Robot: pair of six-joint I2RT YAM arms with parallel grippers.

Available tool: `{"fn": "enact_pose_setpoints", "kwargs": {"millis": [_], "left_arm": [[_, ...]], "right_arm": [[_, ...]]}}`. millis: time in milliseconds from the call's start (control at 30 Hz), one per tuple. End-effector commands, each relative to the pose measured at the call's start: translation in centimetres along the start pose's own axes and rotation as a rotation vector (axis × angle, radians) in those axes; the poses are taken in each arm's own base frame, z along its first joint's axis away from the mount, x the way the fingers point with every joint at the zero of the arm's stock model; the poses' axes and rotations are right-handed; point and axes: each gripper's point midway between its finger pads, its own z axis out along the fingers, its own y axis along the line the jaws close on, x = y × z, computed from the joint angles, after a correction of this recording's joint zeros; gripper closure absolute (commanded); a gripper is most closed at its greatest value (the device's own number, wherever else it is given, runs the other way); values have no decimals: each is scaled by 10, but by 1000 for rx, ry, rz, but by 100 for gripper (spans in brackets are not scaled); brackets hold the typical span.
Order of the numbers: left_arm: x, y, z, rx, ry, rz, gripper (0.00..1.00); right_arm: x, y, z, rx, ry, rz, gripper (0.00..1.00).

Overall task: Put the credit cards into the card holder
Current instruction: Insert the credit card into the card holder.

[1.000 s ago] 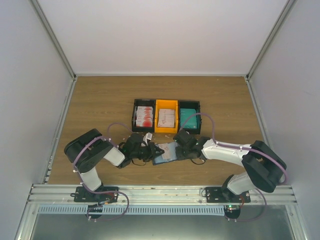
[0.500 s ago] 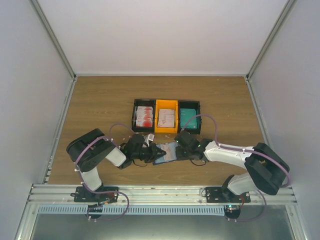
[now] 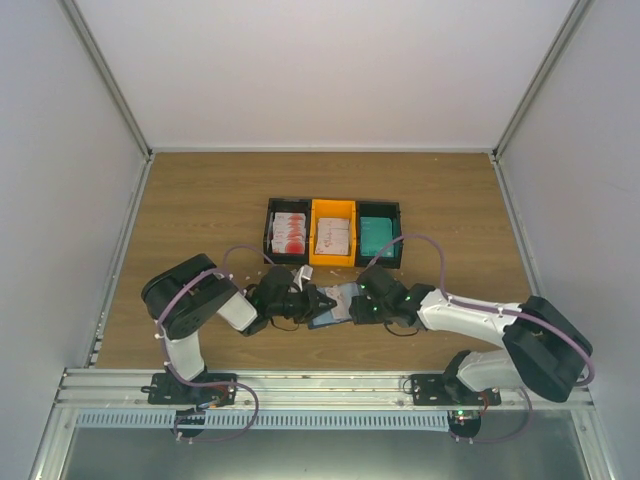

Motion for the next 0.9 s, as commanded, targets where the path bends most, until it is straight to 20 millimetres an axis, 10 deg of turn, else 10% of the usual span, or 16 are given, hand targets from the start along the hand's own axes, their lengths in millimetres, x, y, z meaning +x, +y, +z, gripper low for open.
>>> {"fn": "enact_pose_setpoints", "kwargs": {"millis": [0, 867], "left_arm": [[-7, -8, 8, 25, -27, 46, 100], [-1, -5, 33, -5, 26, 64, 96]], "right_arm": [[2, -5, 1, -11, -8, 47, 44], [5, -7, 4, -36, 1, 73, 43]]}}
